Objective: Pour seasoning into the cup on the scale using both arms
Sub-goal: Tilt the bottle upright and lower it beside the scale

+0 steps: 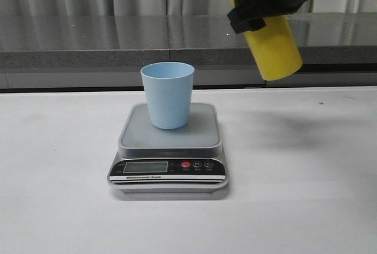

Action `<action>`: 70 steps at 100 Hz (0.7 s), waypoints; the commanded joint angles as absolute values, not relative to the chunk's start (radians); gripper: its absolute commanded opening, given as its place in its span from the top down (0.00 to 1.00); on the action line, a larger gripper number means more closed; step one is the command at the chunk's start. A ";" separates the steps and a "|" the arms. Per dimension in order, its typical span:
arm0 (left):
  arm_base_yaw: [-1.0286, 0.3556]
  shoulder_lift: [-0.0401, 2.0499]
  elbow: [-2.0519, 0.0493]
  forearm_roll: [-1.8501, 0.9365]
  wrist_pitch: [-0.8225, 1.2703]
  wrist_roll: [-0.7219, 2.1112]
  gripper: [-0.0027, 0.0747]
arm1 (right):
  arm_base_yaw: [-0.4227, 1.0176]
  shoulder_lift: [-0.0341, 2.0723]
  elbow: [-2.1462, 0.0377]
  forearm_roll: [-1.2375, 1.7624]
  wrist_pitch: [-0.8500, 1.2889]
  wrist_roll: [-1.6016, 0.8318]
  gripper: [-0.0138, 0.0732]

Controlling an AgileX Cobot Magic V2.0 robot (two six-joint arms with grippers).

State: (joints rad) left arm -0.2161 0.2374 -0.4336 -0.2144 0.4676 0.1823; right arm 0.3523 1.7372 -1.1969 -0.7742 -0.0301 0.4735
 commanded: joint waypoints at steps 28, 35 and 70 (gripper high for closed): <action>-0.212 0.248 -0.459 -0.227 0.400 0.174 0.99 | 0.263 1.682 -0.936 -0.297 -0.642 0.283 0.91; -0.212 0.248 -0.459 -0.227 0.400 0.174 0.99 | 0.258 1.688 -0.891 -0.227 -0.708 0.202 0.91; -0.212 0.248 -0.459 -0.227 0.400 0.174 0.99 | 0.252 1.789 -0.821 -0.183 -0.892 0.171 0.91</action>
